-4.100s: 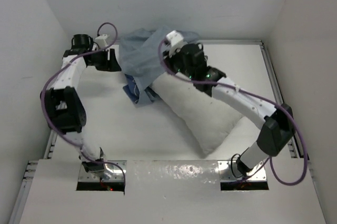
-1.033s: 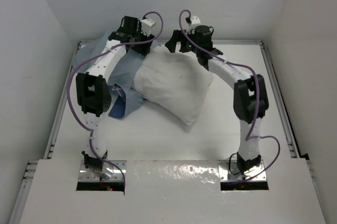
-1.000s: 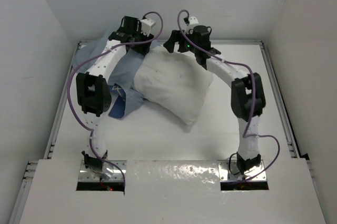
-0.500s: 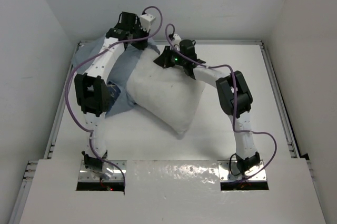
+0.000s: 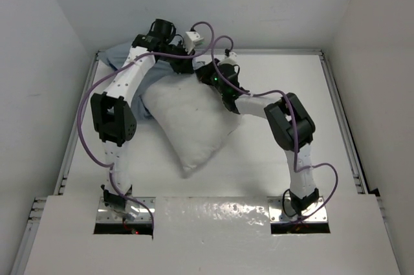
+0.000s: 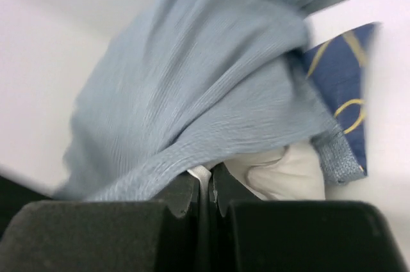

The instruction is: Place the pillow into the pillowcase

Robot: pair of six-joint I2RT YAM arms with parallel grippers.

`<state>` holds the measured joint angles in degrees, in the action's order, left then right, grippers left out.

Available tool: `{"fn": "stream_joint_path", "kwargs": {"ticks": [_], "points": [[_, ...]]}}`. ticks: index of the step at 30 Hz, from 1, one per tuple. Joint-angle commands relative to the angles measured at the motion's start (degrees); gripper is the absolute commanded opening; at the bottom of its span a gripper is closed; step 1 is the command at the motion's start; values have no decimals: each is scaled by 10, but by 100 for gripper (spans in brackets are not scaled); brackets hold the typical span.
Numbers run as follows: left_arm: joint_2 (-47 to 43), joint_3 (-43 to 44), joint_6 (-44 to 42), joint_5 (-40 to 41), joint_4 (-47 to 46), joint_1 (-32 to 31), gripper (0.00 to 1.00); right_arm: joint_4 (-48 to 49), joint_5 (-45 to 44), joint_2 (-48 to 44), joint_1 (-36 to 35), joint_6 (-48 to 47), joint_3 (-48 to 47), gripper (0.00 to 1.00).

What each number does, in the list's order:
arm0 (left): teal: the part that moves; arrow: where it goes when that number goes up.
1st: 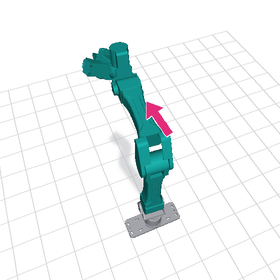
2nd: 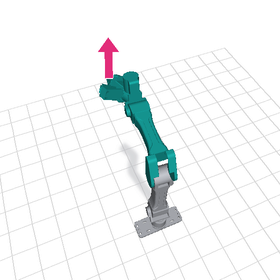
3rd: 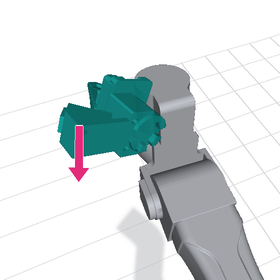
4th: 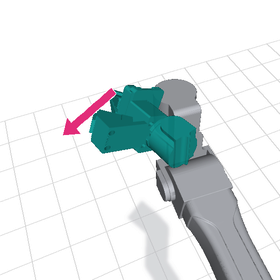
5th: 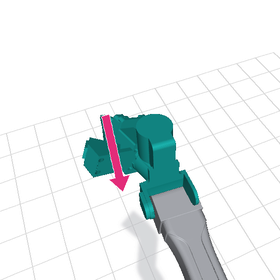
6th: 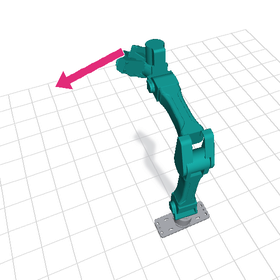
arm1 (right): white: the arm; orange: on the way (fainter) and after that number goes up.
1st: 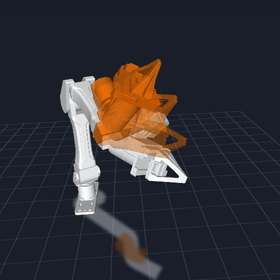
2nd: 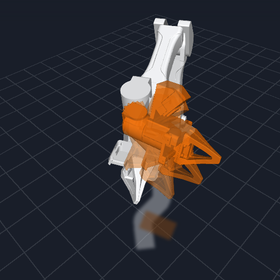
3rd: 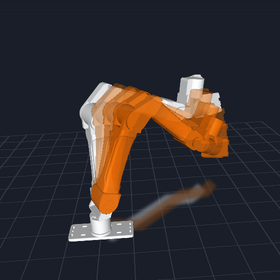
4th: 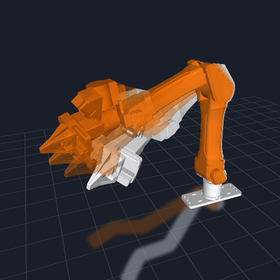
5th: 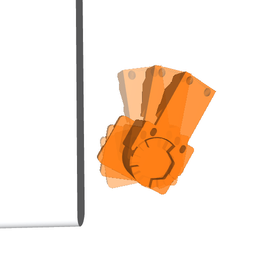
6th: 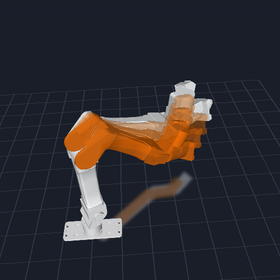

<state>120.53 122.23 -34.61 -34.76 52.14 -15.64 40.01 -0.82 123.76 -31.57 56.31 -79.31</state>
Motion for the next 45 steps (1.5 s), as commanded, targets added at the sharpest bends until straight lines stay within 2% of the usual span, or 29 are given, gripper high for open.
{"fn": "stream_joint_path", "kwargs": {"ticks": [1,3,6,7,8,9,10,11,12,13,14,16,17,18,19,20,21,24,25,26,27,28,30,33,37,39,40,42,45], "points": [[-41,-13,-61,-121,113,-32,0,100,-294,-106,-9,29,16,0],[-41,-13,-83,-129,138,-33,0,80,-312,-109,-27,10,18,0],[-37,-9,-90,-102,145,-31,0,55,-266,-102,-46,38,33,0],[-38,-3,-84,-93,142,-23,7,55,-239,-97,-49,38,40,0],[-40,-1,-78,-95,139,-13,24,54,-185,-96,-55,31,44,0],[-47,5,-62,-106,131,17,33,47,-160,-99,-57,22,49,0],[-52,8,-50,-135,125,38,47,42,-113,-100,-60,-10,50,14],[-59,9,-21,-149,107,59,69,34,-89,-103,-61,-32,52,28],[-73,9,-8,-156,97,81,76,26,-65,-106,-62,-57,57,43],[-82,7,1,-158,92,123,81,14,-46,-116,-64,-104,60,65],[-91,5,8,-152,85,140,90,-4,-18,-122,-64,-128,62,72],[-124,-23,12,-136,81,200,100,-85,-2,-141,-63,-196,62,85],[-136,-37,15,-128,69,218,100,-119,5,-164,-62,-228,57,99],[-162,-72,26,-118,63,253,100,-197,19,-178,-62,-264,38,99],[-172,-93,32,-88,57,270,100,-236,21,-191,-63,-337,24,99],[-184,-113,38,-70,46,285,99,-276,16,-213,-62,-367,11,99],[-202,-162,50,-55,39,317,97,-337,7,-223,-61,-391,-14,99],[-228,-259,52,-46,25,375,67,-379,-21,-265,-31,-432,-20,99],[-233,-283,53,-37,19,385,40,-378,-28,-273,-20,-425,-13,98],[-245,-325,58,-25,4,390,27,-369,-31,-281,-7,-414,4,89],[-251,-346,64,-9,-9,393,18,-368,-30,-281,8,-394,10,53],[-258,-367,74,26,-25,393,8,-371,-29,-277,40,-341,14,35],[-272,-415,100,57,-68,393,6,-396,-25,-254,68,-301,20,2],[-269,-437,107,109,-76,393,9,-458,-42,-217,65,-328,17,0],[-282,-466,89,134,-78,395,23,-532,-16,-166,17,-367,19,0],[-298,-483,81,135,-86,402,31,-524,5,-174,-47,-427,43,0],[-303,-488,78,128,-89,408,41,-515,24,-190,-69,-449,51,0],[-315,-491,64,109,-87,424,50,-480,70,-207,-124,-474,67,0],[-318,-488,38,102,-73,441,59,-439,100,-232,-151,-447,60,0]]}}
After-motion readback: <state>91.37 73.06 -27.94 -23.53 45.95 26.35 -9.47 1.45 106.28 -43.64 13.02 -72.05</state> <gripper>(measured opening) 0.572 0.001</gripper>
